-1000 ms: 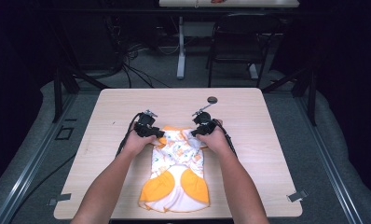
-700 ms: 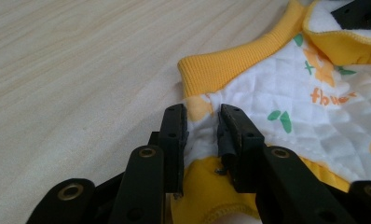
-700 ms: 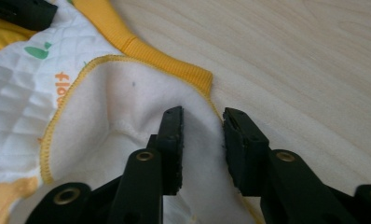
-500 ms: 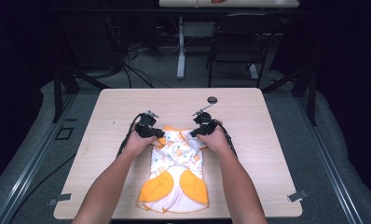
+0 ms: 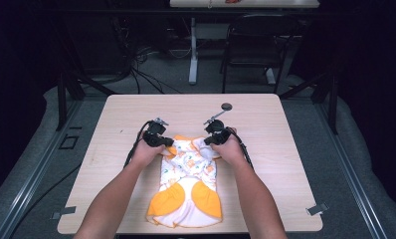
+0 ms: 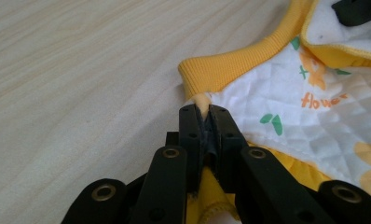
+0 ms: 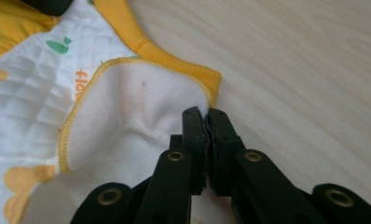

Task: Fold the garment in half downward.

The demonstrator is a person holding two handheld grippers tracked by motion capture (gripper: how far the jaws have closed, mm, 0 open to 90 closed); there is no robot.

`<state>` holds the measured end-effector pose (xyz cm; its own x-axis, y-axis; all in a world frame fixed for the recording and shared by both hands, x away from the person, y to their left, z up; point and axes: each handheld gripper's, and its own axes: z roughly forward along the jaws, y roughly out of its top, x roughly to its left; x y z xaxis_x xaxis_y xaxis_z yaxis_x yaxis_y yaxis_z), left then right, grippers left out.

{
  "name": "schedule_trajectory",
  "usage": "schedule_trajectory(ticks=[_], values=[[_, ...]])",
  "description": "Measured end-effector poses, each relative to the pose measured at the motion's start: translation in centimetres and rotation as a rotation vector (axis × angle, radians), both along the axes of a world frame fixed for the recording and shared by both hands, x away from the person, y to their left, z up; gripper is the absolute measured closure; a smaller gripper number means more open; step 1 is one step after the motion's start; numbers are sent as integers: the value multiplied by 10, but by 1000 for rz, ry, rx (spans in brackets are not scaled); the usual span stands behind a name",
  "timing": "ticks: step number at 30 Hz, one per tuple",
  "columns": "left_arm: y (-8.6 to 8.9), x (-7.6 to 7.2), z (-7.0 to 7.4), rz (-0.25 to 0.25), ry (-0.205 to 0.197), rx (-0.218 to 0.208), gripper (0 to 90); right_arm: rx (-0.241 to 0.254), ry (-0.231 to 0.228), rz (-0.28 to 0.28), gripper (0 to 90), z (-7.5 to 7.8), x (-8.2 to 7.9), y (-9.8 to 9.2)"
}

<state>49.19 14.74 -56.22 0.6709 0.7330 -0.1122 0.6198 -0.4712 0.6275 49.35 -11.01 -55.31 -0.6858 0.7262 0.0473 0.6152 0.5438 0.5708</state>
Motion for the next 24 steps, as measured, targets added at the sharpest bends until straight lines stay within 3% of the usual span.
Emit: schedule_trajectory(ticks=[3, 4, 13, 24], values=[[2, -3, 8, 3, -23, -9, 851, 2, -37, -2, 871, 4, -4, 3], [2, -4, 10, 3, -33, -16, 851, -19, -43, 12, 870, 7, -4, 2], [7, -8, 34, -13, -79, -36, 851, 25, -82, 16, 869, 25, -9, -1], [18, -13, 69, -5, -155, -75, 850, 24, -171, 57, 869, 75, -15, 2]])
